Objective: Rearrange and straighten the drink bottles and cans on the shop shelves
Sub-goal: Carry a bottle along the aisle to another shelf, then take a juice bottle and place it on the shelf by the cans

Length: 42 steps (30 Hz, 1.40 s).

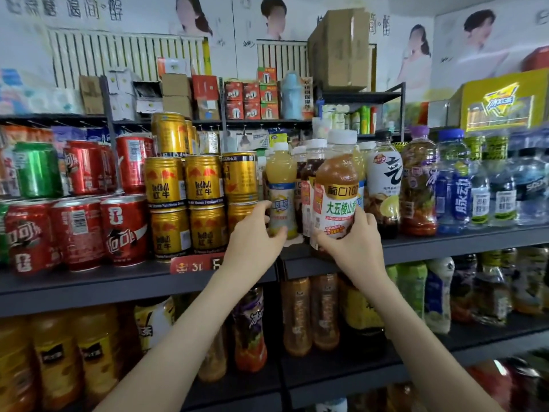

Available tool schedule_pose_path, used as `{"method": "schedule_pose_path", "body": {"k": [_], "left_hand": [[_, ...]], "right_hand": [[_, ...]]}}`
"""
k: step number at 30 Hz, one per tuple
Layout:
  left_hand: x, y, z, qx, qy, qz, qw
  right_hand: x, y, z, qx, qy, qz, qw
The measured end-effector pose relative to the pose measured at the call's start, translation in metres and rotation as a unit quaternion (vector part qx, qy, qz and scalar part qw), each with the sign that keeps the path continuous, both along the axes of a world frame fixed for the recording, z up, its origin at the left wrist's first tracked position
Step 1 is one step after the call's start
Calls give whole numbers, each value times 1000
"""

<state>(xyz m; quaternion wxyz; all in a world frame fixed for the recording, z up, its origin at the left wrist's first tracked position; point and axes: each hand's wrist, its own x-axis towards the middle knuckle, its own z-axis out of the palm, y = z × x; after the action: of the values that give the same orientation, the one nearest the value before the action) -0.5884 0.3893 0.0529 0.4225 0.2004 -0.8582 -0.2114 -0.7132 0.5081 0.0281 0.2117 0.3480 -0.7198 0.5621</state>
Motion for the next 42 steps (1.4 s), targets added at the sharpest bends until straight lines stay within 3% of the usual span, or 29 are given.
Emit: {"method": "schedule_pose_path", "body": {"k": [4, 8, 13, 22, 24, 28, 42], "left_hand": [[-39, -8, 6, 31, 5, -20, 999], [-75, -24, 10, 61, -76, -35, 995], [-100, -27, 10, 66, -90, 21, 994], [-115, -35, 2, -73, -75, 122, 987], [-112, -32, 7, -65, -83, 123, 987], [-97, -19, 13, -18, -53, 65, 996], [-32, 27, -3, -78, 112, 24, 990]], "right_hand": [[-17, 7, 0, 14, 4, 10, 1000], [-25, 8, -2, 8, 13, 10, 1000], [-32, 9, -7, 8, 36, 17, 999], [-41, 10, -9, 5, 44, 33, 998], [-42, 11, -9, 3, 42, 31, 999], [-44, 13, -10, 1, 36, 32, 999], [-32, 13, -4, 3, 22, 55, 998]]}}
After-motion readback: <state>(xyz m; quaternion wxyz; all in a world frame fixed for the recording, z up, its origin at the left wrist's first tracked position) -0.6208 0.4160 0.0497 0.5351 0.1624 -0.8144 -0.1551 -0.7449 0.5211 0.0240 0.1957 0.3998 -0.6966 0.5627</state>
